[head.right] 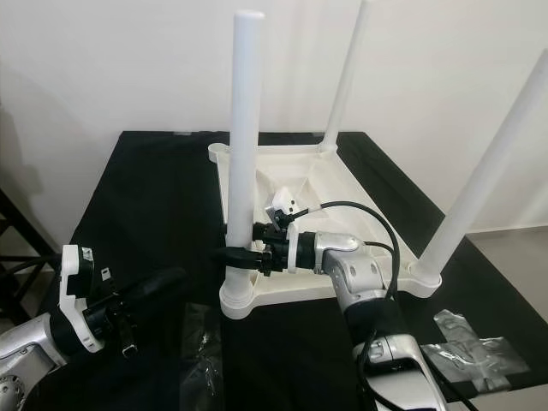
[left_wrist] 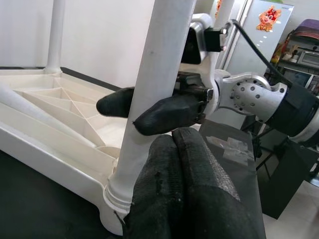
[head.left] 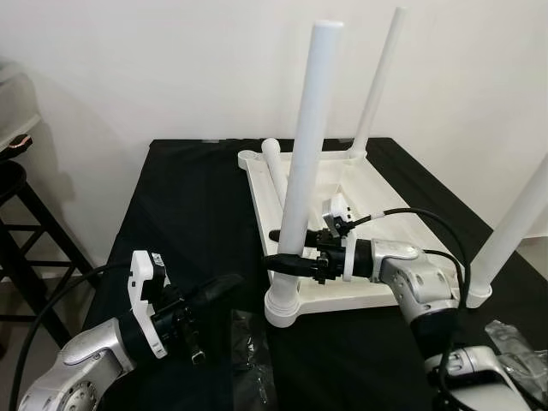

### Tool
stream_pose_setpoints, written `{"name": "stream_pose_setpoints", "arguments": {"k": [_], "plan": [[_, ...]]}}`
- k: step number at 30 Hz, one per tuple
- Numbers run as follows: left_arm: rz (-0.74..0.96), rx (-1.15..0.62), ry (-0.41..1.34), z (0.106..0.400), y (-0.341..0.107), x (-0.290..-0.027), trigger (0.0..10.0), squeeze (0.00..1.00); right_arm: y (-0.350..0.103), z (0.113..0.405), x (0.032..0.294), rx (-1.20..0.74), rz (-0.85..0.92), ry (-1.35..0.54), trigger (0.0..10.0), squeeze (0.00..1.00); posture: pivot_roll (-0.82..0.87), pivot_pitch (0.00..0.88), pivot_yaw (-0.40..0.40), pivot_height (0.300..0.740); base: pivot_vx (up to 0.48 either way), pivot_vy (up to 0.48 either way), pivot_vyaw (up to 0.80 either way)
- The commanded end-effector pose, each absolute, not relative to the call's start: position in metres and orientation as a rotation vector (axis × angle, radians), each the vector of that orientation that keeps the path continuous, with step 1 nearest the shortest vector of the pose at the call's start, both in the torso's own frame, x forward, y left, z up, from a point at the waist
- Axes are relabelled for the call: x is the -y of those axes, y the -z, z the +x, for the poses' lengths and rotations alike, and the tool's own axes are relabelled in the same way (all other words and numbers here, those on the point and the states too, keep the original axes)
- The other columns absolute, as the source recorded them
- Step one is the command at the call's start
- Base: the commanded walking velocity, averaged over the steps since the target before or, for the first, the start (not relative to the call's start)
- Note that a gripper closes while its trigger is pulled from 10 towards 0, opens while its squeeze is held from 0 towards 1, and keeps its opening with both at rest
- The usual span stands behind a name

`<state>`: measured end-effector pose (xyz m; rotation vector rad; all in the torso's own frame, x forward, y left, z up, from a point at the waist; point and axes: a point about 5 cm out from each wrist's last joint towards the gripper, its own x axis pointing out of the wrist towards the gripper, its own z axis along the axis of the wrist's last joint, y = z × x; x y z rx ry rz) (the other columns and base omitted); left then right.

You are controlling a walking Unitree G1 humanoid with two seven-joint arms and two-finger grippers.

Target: Building children table

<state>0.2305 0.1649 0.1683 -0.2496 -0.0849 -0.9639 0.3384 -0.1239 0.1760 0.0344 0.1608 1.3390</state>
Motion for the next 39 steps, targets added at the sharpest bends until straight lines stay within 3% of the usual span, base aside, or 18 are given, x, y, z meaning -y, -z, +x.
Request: {"name": "stream_pose_setpoints", "arguments": {"k": [1, 8, 17, 18, 19, 20, 21, 31, 32, 39], "plan": [[-0.256, 0.073, 0.962, 0.23, -0.166, -0.164, 10.0, 0.0, -0.182, 0.341, 0.125, -0.136, 0.035, -1.348, 0.0, 0.0, 0.11, 0.0, -0.079, 0.74, 0.0, 0.0, 0.0], [-0.258, 0.072, 0.963, 0.229, -0.165, -0.164, 10.0, 0.0, -0.181, 0.342, 0.128, -0.102, 0.036, -1.336, 0.0, 0.0, 0.1, 0.0, -0.077, 0.74, 0.0, 0.0, 0.0], [-0.259, 0.075, 0.964, 0.228, -0.166, -0.164, 10.0, 0.0, -0.167, 0.332, 0.127, -0.074, 0.031, -1.09, 0.0, 0.0, 0.09, 0.0, -0.091, 0.74, 0.0, 0.0, 0.0], [-0.258, 0.076, 0.963, 0.228, -0.167, -0.165, 10.0, 0.0, -0.156, 0.328, 0.117, -0.033, 0.077, -0.744, 0.0, 0.0, 0.07, 0.0, -0.085, 0.74, 0.0, 0.0, 0.0], [-0.258, 0.076, 0.964, 0.228, -0.167, -0.167, 10.0, 0.0, -0.138, 0.304, 0.1, -0.056, 0.035, -0.589, 0.0, 0.0, 0.04, 0.0, -0.058, 0.74, 0.0, 0.0, 0.0], [-0.258, 0.076, 0.964, 0.228, -0.167, -0.167, 10.0, 0.0, -0.138, 0.304, 0.1, -0.056, 0.035, -0.589, 0.0, 0.0, 0.04, 0.0, -0.058, 0.74, 0.0, 0.0, 0.0], [-0.257, 0.07, 0.97, 0.229, -0.167, -0.169, 10.0, 0.0, -0.133, 0.292, 0.094, -0.059, 0.039, -0.441, 0.0, 0.0, 0.04, 0.0, -0.055, 0.74, 0.0, 0.0, 0.0], [-0.256, 0.077, 0.958, 0.229, -0.167, -0.169, 10.0, 0.0, -0.127, 0.292, 0.091, -0.103, 0.047, -0.468, 0.0, 0.0, 0.05, 0.0, -0.069, 0.74, 0.0, 0.0, 0.0], [-0.255, 0.081, 0.955, 0.229, -0.167, -0.169, 10.0, 0.0, -0.128, 0.29, 0.09, -0.118, 0.069, -0.489, 10.0, 1.0, 0.05, 0.0, -0.075, 0.74, 0.0, 0.0, 0.0], [-0.258, 0.076, 0.967, 0.23, -0.168, -0.167, 10.0, 0.0, -0.136, 0.293, 0.082, -0.186, 0.23, -0.598, 10.0, 1.0, 0.06, 0.0, -0.073, 0.74, 0.0, 0.0, 0.0]]}}
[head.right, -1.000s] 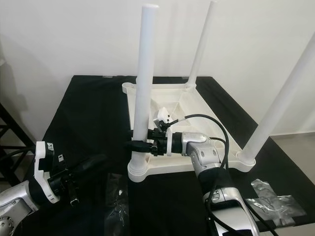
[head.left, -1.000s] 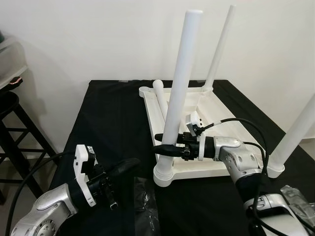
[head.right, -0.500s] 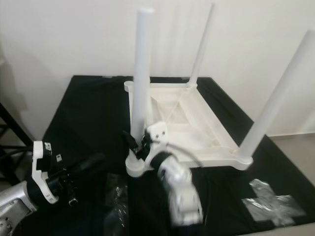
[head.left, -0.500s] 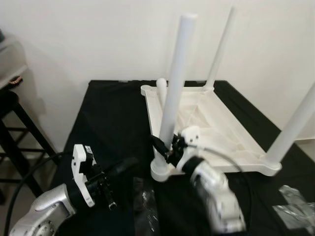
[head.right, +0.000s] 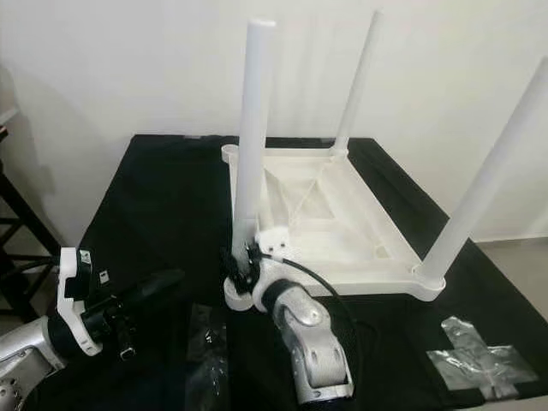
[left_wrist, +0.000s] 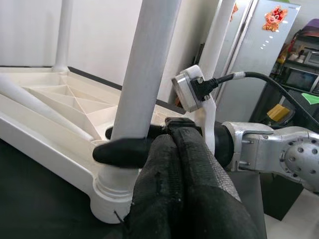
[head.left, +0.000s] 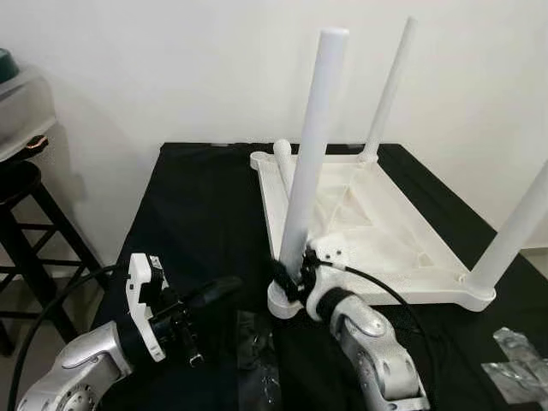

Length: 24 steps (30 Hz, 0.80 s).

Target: Building children table

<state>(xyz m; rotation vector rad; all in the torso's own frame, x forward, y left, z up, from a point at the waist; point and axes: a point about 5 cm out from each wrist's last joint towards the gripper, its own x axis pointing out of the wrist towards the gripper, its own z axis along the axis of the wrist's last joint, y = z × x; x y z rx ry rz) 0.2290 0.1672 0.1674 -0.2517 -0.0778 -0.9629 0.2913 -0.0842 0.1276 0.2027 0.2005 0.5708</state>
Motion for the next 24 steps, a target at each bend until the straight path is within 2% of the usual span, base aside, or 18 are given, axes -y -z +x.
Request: {"name": "stream_pose_setpoints", "arguments": {"k": [1, 2, 3, 4, 5, 6, 7, 9, 11, 13, 15, 18, 19, 24], "plan": [[-0.257, 0.076, 0.966, 0.23, -0.168, -0.167, 10.0, 0.0, -0.14, 0.293, 0.079, -0.182, 0.233, -0.64, 10.0, 1.0, 0.06, 0.0, -0.073, 0.74, 0.0, 0.0, 0.0], [-0.257, 0.076, 0.966, 0.23, -0.168, -0.167, 10.0, 0.0, -0.14, 0.293, 0.079, -0.182, 0.233, -0.64, 10.0, 1.0, 0.06, 0.0, -0.073, 0.74, 0.0, 0.0, 0.0], [-0.256, 0.077, 0.966, 0.231, -0.168, -0.166, 10.0, 0.0, -0.148, 0.296, 0.077, -0.153, 0.199, -0.735, 10.0, 0.27, 0.06, 0.0, -0.078, 0.74, 0.0, 0.0, 0.0], [-0.256, 0.077, 0.966, 0.231, -0.168, -0.166, 10.0, 0.0, -0.148, 0.296, 0.077, -0.153, 0.199, -0.735, 10.0, 0.27, 0.06, 0.0, -0.078, 0.74, 0.0, 0.0, 0.0], [-0.256, 0.079, 0.965, 0.231, -0.167, -0.166, 10.0, 0.0, -0.157, 0.3, 0.078, -0.12, 0.149, -0.854, 10.0, 0.0, 0.07, 0.0, -0.08, 0.74, 0.0, 0.0, 0.0], [-0.256, 0.081, 0.963, 0.232, -0.167, -0.165, 10.0, 0.0, -0.164, 0.304, 0.082, -0.098, 0.081, -0.99, 10.0, 0.0, 0.07, 0.0, -0.086, 0.74, 0.0, 0.0, 0.0], [-0.256, 0.081, 0.963, 0.232, -0.167, -0.165, 10.0, 0.0, -0.164, 0.304, 0.082, -0.098, 0.081, -0.99, 10.0, 0.0, 0.07, 0.0, -0.086, 0.74, 0.0, 0.0, 0.0], [-0.257, 0.085, 0.962, 0.232, -0.167, -0.164, 10.0, 0.0, -0.174, 0.313, 0.093, -0.083, -0.021, -1.19, 10.0, 0.0, 0.08, 0.0, -0.091, 0.74, 0.0, 0.0, 0.0], [-0.258, 0.087, 0.961, 0.233, -0.167, -0.163, 10.0, 0.0, -0.177, 0.317, 0.098, -0.095, -0.038, -1.257, 10.0, 0.0, 0.08, 0.0, -0.092, 0.74, 0.0, 0.0, 0.0], [-0.258, 0.088, 0.961, 0.232, -0.167, -0.162, 10.0, 0.0, -0.178, 0.323, 0.102, -0.107, -0.058, -1.291, 10.0, 0.0, 0.09, 0.0, -0.098, 0.74, 0.0, 0.0, 0.0], [-0.262, 0.092, 0.96, 0.232, -0.167, -0.16, 10.0, 0.0, -0.177, 0.345, 0.109, -0.172, -0.107, -1.261, 10.0, 0.0, 0.09, 0.0, -0.101, 0.74, 0.0, 0.0, 0.0], [-0.263, 0.092, 0.961, 0.232, -0.167, -0.16, 10.0, 0.0, -0.177, 0.347, 0.109, -0.181, -0.1, -1.269, 10.0, 0.0, 0.09, 0.0, -0.101, 0.74, 0.0, 0.0, 0.0], [-0.263, 0.093, 0.961, 0.231, -0.167, -0.159, 10.0, 0.0, -0.178, 0.348, 0.11, -0.181, -0.079, -1.292, 0.0, 0.0, 0.09, 0.0, -0.101, 0.74, 0.0, 0.0, 0.0], [-0.265, 0.093, 0.961, 0.231, -0.167, -0.159, 10.0, 0.0, -0.181, 0.349, 0.111, -0.18, -0.046, -1.358, 0.0, 0.0, 0.09, 0.0, -0.102, 0.74, 0.0, 0.0, 0.0]]}}
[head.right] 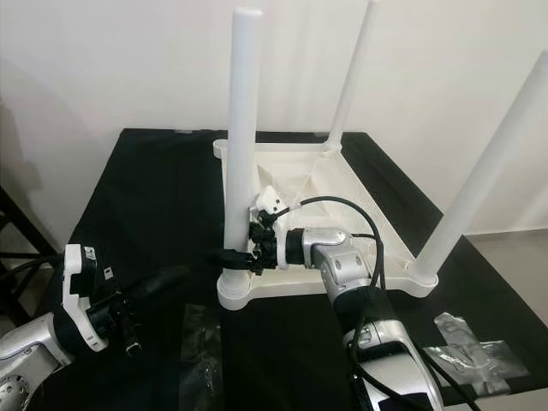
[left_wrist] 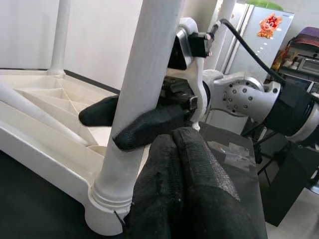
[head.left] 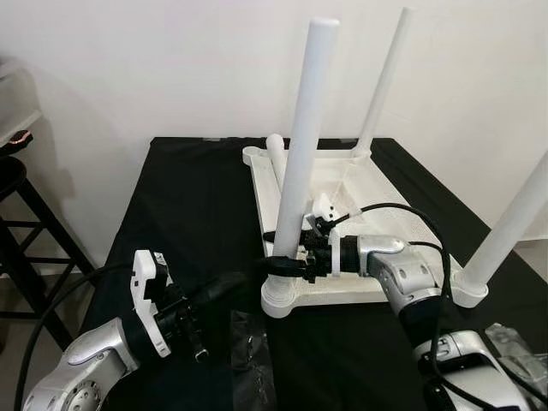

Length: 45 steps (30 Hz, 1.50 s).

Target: Building children table

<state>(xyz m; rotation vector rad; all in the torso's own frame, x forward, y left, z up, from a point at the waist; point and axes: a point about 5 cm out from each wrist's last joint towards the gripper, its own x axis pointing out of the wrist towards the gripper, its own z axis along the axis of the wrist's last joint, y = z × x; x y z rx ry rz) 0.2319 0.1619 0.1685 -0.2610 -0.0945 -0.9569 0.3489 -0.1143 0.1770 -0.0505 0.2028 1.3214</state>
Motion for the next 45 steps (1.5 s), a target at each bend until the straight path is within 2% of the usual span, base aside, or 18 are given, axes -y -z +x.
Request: {"name": "stream_pose_setpoints", "arguments": {"k": [1, 13, 16, 17, 18, 19, 20, 21, 22, 32, 33, 34, 35, 36, 37, 43, 44, 45], "plan": [[-0.265, 0.093, 0.961, 0.231, -0.167, -0.159, 10.0, 0.0, -0.181, 0.349, 0.111, -0.18, -0.046, -1.358, 0.0, 0.0, 0.09, 0.0, -0.102, 0.74, 0.0, 0.0, 0.0], [-0.264, 0.088, 0.961, 0.229, -0.168, -0.161, 10.0, 0.0, -0.175, 0.346, 0.12, -0.119, -0.03, -1.375, 0.0, 0.0, 0.1, 0.0, -0.087, 0.74, 0.0, 0.0, 0.0], [-0.264, 0.086, 0.961, 0.228, -0.168, -0.163, 10.0, 0.0, -0.17, 0.342, 0.122, -0.101, -0.057, -1.279, 0.0, 0.0, 0.1, 0.0, -0.087, 0.74, 0.0, 0.0, 0.0], [-0.262, 0.085, 0.961, 0.227, -0.168, -0.164, 10.0, 0.0, -0.159, 0.338, 0.117, -0.132, -0.023, -1.118, 0.0, 0.0, 0.1, 0.0, -0.097, 0.74, 0.0, 0.0, 0.0], [-0.26, 0.083, 0.96, 0.226, -0.169, -0.166, 10.0, 0.0, -0.142, 0.328, 0.103, -0.144, 0.085, -0.78, 0.0, 0.0, 0.09, 0.002, -0.095, 0.74, 0.0, 0.0, 0.0], [-0.26, 0.083, 0.96, 0.226, -0.169, -0.166, 10.0, 0.0, -0.142, 0.328, 0.103, -0.144, 0.085, -0.78, 0.0, 0.0, 0.09, 0.002, -0.095, 0.74, 0.0, 0.0, 0.0], [-0.258, 0.08, 0.96, 0.225, -0.169, -0.167, 10.0, 0.0, -0.12, 0.305, 0.094, -0.234, 0.154, -0.566, 0.0, 0.0, 0.08, 0.005, -0.086, 0.74, 0.0, 0.0, 0.0], [-0.258, 0.08, 0.96, 0.225, -0.169, -0.167, 10.0, 0.0, -0.12, 0.305, 0.094, -0.234, 0.154, -0.566, 0.0, 0.0, 0.08, 0.005, -0.086, 0.74, 0.0, 0.0, 0.0], [-0.255, 0.078, 0.959, 0.225, -0.17, -0.168, 10.0, 0.0, -0.109, 0.285, 0.087, -0.272, 0.171, -0.458, 0.0, 0.0, 0.08, 0.005, -0.084, 0.74, 0.0, 0.0, 0.0], [-0.245, 0.063, 0.958, 0.223, -0.167, -0.17, 10.0, 0.0, -0.117, 0.291, 0.077, -0.225, 0.017, -0.503, 0.0, 0.0, 0.11, 0.0, -0.09, 0.74, 0.0, 0.0, 0.0], [-0.245, 0.064, 0.954, 0.222, -0.167, -0.17, 10.0, 0.0, -0.117, 0.29, 0.078, -0.225, 0.013, -0.485, 2.9, 0.0, 0.11, 0.0, -0.087, 0.74, 0.0, 0.0, 0.0], [-0.245, 0.064, 0.954, 0.222, -0.167, -0.17, 10.0, 0.0, -0.117, 0.29, 0.078, -0.225, 0.013, -0.485, 2.9, 0.0, 0.11, 0.0, -0.087, 0.74, 0.0, 0.0, 0.0], [-0.246, 0.061, 0.959, 0.222, -0.168, -0.17, 10.0, 0.0, -0.118, 0.291, 0.08, -0.229, 0.038, -0.481, 10.0, 0.0, 0.11, 0.0, -0.085, 0.74, 0.0, 0.0, 0.0], [-0.248, 0.057, 0.966, 0.222, -0.168, -0.17, 10.0, 0.0, -0.122, 0.29, 0.079, -0.229, 0.06, -0.485, 10.0, 0.0, 0.11, 0.0, -0.079, 0.74, 0.0, 0.0, 0.0], [-0.249, 0.052, 0.971, 0.222, -0.168, -0.17, 10.0, 0.0, -0.129, 0.291, 0.078, -0.206, 0.077, -0.507, 10.0, 1.0, 0.11, 0.0, -0.074, 0.74, 0.0, 0.0, 0.0], [-0.251, 0.048, 0.975, 0.223, -0.168, -0.17, 10.0, 0.0, -0.154, 0.297, 0.074, -0.138, 0.123, -0.654, 10.0, 1.0, 0.11, 0.0, -0.071, 0.74, 0.0, 0.0, 0.0], [-0.249, 0.047, 0.974, 0.223, -0.167, -0.17, 10.0, 0.0, -0.162, 0.302, 0.075, -0.105, 0.103, -0.77, 10.0, 0.0, 0.12, 0.0, -0.07, 0.74, 0.0, 0.0, 0.0], [-0.247, 0.046, 0.973, 0.223, -0.167, -0.17, 10.0, 0.0, -0.166, 0.305, 0.077, -0.085, 0.083, -0.845, 10.0, 0.0, 0.12, 0.0, -0.07, 0.74, 0.0, 0.0, 0.0]]}}
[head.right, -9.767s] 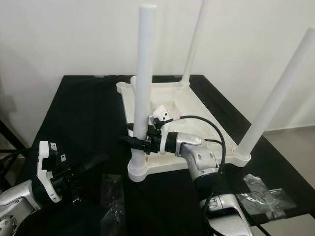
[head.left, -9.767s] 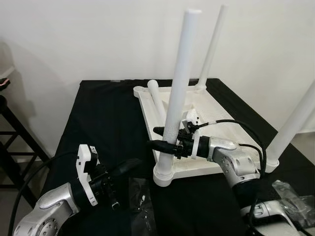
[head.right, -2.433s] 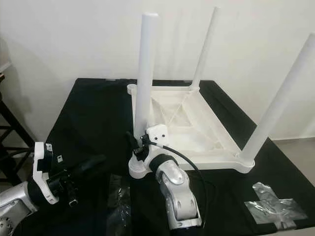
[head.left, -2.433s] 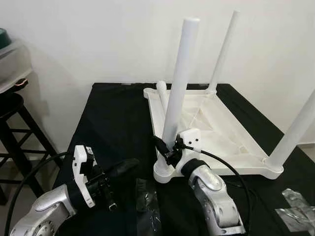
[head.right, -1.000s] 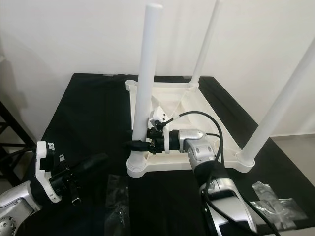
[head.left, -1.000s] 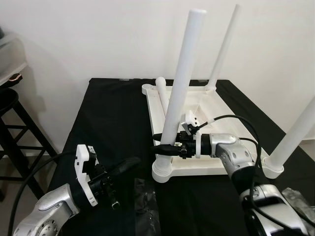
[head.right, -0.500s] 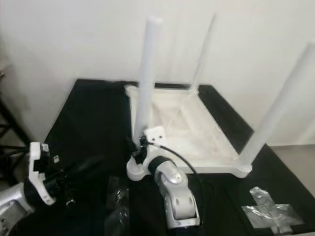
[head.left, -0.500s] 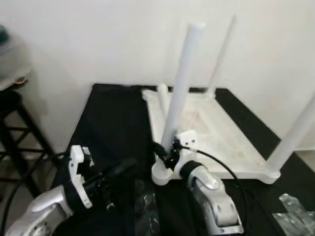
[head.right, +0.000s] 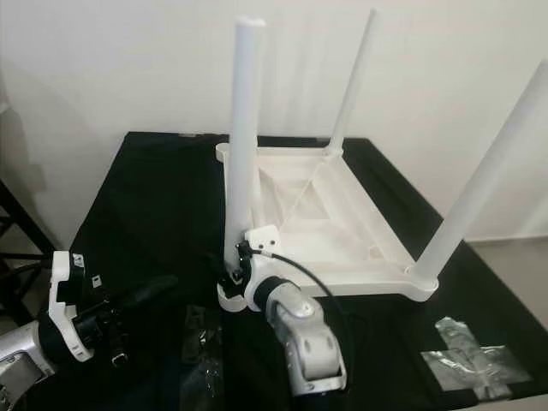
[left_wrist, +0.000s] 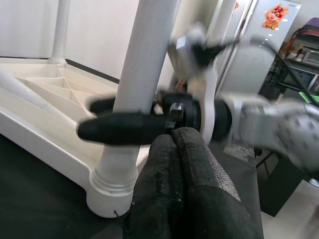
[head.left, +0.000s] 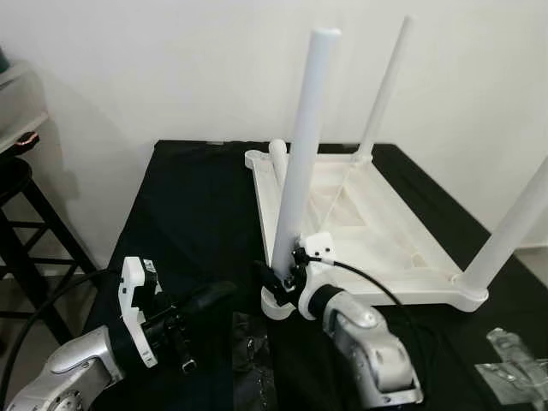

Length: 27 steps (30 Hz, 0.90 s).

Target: Building children table

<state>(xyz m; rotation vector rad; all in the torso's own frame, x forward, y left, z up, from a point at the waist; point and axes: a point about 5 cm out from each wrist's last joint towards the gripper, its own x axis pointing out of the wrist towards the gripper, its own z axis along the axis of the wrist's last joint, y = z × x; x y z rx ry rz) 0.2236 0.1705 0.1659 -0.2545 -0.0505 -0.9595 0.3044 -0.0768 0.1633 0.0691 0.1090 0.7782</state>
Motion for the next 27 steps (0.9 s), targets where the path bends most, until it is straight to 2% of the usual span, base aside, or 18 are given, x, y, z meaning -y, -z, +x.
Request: {"name": "stream_pose_setpoints", "arguments": {"k": [1, 2, 6, 8, 13, 18, 19, 27], "plan": [[-0.246, 0.045, 0.972, 0.223, -0.166, -0.17, 10.0, 0.0, -0.171, 0.308, 0.081, -0.056, 0.045, -0.933, 10.0, 0.0, 0.13, 0.0, -0.072, 0.74, 0.0, 0.0, 0.0], [-0.246, 0.045, 0.972, 0.223, -0.166, -0.17, 10.0, 0.0, -0.171, 0.308, 0.081, -0.056, 0.045, -0.933, 10.0, 0.0, 0.13, 0.0, -0.072, 0.74, 0.0, 0.0, 0.0], [-0.243, 0.044, 0.969, 0.225, -0.165, -0.169, 10.0, 0.0, -0.182, 0.319, 0.094, -0.037, -0.05, -1.205, 10.0, 0.0, 0.14, 0.0, -0.076, 0.74, 0.0, 0.0, 0.0], [-0.242, 0.044, 0.968, 0.225, -0.165, -0.168, 10.0, 0.0, -0.182, 0.322, 0.098, -0.053, -0.078, -1.264, 10.0, 0.0, 0.14, 0.0, -0.079, 0.74, 0.0, 0.0, 0.0], [-0.242, 0.047, 0.967, 0.226, -0.165, -0.167, 10.0, 0.0, -0.184, 0.335, 0.105, -0.085, -0.126, -1.317, 10.0, 0.0, 0.15, 0.0, -0.087, 0.74, 0.0, 0.0, 0.0], [-0.244, 0.052, 0.968, 0.226, -0.165, -0.164, 10.0, 0.0, -0.188, 0.355, 0.112, -0.079, -0.137, -1.254, 10.0, 0.0, 0.15, 0.0, -0.091, 0.74, 0.0, 0.0, 0.0], [-0.244, 0.052, 0.968, 0.226, -0.165, -0.164, 10.0, 0.0, -0.187, 0.357, 0.113, -0.079, -0.133, -1.251, 0.0, 0.0, 0.15, 0.0, -0.092, 0.74, 0.0, 0.0, 0.0], [-0.245, 0.058, 0.969, 0.226, -0.166, -0.162, 10.0, 0.0, -0.179, 0.353, 0.12, -0.124, -0.101, -1.398, 0.0, 0.0, 0.14, 0.0, -0.095, 0.74, 0.0, 0.0, 0.0]]}}
